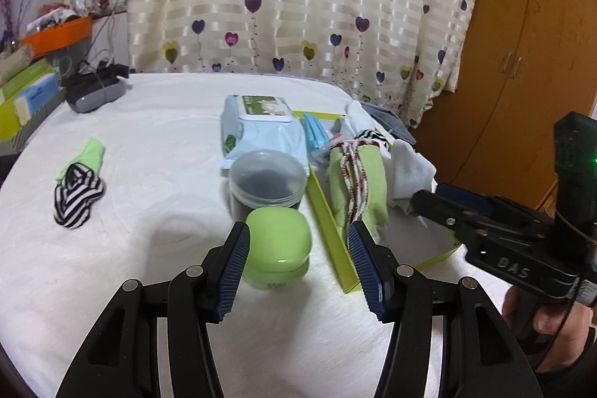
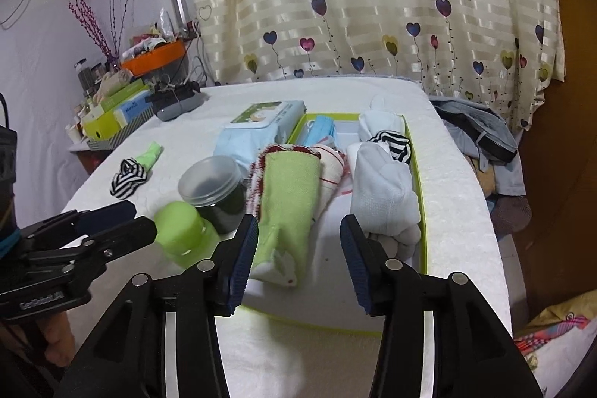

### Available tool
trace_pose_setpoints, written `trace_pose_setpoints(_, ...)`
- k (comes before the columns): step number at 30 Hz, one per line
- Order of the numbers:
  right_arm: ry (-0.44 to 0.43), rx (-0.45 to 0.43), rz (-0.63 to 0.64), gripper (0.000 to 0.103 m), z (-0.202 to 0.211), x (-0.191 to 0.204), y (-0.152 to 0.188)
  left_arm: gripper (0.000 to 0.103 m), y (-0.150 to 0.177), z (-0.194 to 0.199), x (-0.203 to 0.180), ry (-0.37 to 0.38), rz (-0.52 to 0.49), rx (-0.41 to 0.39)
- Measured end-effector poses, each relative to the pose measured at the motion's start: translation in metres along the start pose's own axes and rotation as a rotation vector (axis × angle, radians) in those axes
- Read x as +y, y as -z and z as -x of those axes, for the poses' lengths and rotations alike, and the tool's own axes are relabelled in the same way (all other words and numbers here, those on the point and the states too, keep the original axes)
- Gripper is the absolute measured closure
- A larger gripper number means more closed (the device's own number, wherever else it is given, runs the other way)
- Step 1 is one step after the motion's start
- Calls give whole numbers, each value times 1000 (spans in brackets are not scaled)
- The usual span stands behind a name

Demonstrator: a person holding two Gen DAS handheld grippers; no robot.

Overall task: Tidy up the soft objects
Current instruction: 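Withdraw both tools and move the left tool toward the striped sock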

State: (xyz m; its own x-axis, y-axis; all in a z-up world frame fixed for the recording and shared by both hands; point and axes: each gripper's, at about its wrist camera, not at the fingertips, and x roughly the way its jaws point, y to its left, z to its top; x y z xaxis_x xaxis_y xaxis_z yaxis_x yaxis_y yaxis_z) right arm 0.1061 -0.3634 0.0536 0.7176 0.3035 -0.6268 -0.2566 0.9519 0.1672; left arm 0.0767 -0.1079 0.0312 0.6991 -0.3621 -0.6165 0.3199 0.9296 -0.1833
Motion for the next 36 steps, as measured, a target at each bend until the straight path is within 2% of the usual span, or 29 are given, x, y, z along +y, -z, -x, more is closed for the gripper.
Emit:
trace_pose_setpoints(14, -50, -16, 59, 56, 18, 42, 4, 48, 17, 24, 47, -61, 81, -19)
trace_pose_setpoints(25, -111, 20, 112, 56, 8, 82, 8, 48, 33, 37, 101, -140, 176, -12)
trace_pose_setpoints(36, -152, 32, 175, 56, -13, 120, -10, 48, 19, 35, 150, -220, 217, -13)
